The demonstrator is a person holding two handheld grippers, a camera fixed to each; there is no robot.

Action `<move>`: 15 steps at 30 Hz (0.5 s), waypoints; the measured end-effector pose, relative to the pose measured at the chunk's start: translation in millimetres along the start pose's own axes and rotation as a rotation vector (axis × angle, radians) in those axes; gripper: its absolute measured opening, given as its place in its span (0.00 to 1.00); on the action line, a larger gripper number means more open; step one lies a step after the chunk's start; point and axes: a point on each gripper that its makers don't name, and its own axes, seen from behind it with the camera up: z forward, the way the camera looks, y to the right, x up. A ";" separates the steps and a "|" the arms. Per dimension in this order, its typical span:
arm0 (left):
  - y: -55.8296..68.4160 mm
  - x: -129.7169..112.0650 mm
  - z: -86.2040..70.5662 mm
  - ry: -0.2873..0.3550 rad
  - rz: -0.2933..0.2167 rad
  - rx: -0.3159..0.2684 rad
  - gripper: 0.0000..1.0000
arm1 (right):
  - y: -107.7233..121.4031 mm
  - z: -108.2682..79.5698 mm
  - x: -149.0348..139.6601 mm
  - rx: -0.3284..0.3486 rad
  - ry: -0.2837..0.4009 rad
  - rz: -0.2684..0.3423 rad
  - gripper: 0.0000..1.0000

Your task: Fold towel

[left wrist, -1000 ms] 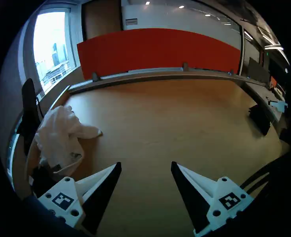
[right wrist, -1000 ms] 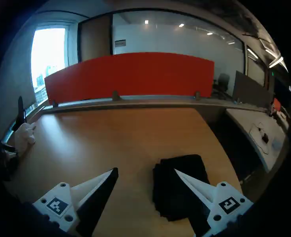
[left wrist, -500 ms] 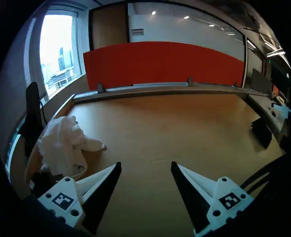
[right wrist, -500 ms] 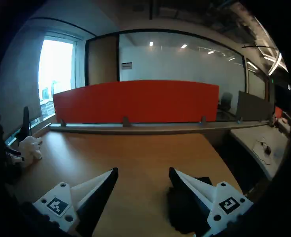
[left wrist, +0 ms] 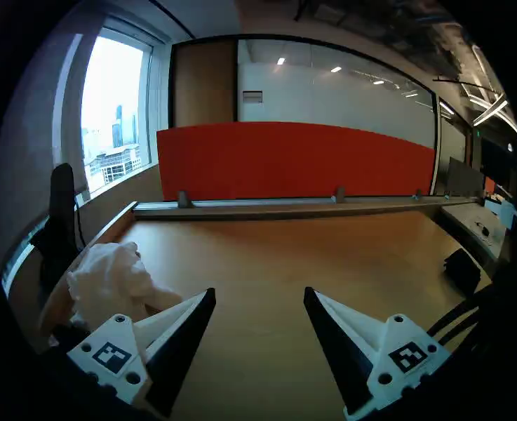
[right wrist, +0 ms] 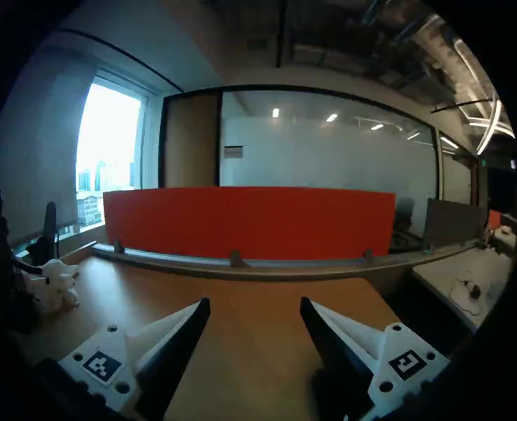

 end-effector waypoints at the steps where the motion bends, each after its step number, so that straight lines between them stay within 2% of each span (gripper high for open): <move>1: -1.0 4.1 0.0 0.014 -0.001 0.003 0.93 | -1.7 0.6 1.5 -0.004 0.006 0.004 1.00; 15: -11.9 35.9 -2.4 0.127 0.000 0.028 0.93 | -30.4 2.5 25.3 -0.001 0.069 0.047 1.00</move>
